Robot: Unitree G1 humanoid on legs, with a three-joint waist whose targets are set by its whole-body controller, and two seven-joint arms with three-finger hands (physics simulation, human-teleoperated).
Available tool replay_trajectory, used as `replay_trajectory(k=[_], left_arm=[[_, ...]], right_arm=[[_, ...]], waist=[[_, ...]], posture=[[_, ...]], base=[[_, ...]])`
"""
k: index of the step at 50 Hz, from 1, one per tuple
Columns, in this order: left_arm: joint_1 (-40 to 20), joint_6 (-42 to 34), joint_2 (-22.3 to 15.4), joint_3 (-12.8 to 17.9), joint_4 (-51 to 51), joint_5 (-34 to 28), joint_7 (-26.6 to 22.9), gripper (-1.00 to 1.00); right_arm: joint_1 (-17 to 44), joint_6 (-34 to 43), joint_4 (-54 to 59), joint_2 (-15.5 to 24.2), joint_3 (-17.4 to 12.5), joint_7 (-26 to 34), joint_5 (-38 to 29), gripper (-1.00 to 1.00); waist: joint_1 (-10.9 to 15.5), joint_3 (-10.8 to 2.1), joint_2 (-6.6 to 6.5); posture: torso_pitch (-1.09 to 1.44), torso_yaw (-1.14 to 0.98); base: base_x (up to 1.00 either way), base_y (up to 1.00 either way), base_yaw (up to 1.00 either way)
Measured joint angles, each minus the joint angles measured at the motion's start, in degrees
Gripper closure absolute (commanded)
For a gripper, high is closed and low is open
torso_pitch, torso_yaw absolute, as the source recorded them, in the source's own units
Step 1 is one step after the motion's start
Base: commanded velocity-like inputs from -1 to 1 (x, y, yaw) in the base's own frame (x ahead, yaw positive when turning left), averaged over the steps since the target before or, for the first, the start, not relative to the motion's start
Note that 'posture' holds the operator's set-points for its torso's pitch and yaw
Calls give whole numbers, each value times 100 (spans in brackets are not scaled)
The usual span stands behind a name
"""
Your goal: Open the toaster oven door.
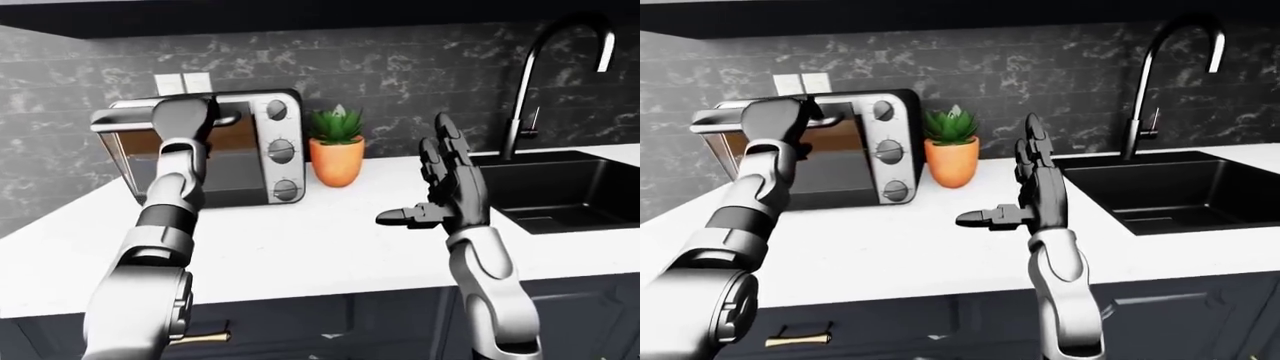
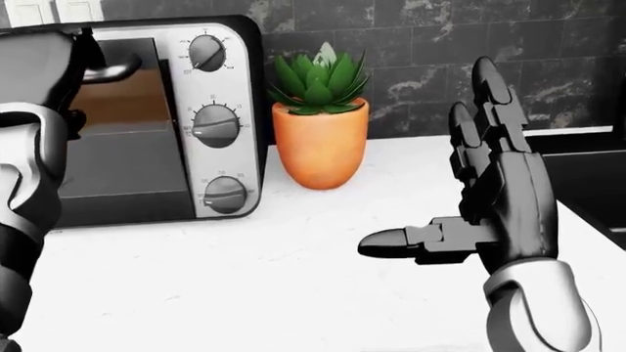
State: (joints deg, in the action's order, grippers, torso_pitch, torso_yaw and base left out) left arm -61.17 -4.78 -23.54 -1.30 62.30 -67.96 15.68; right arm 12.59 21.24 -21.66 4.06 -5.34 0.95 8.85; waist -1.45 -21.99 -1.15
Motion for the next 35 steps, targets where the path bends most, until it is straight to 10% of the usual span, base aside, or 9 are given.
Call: replay_trajectory(k=[35], left_arm=[[2362, -643, 153, 593, -4217, -209, -1713, 1]], right_arm=[[-30, -48, 52, -28, 22, -1, -27, -100]], waist=[[31, -27, 18]], posture=[[-55, 0]], base=[[0, 0, 0]])
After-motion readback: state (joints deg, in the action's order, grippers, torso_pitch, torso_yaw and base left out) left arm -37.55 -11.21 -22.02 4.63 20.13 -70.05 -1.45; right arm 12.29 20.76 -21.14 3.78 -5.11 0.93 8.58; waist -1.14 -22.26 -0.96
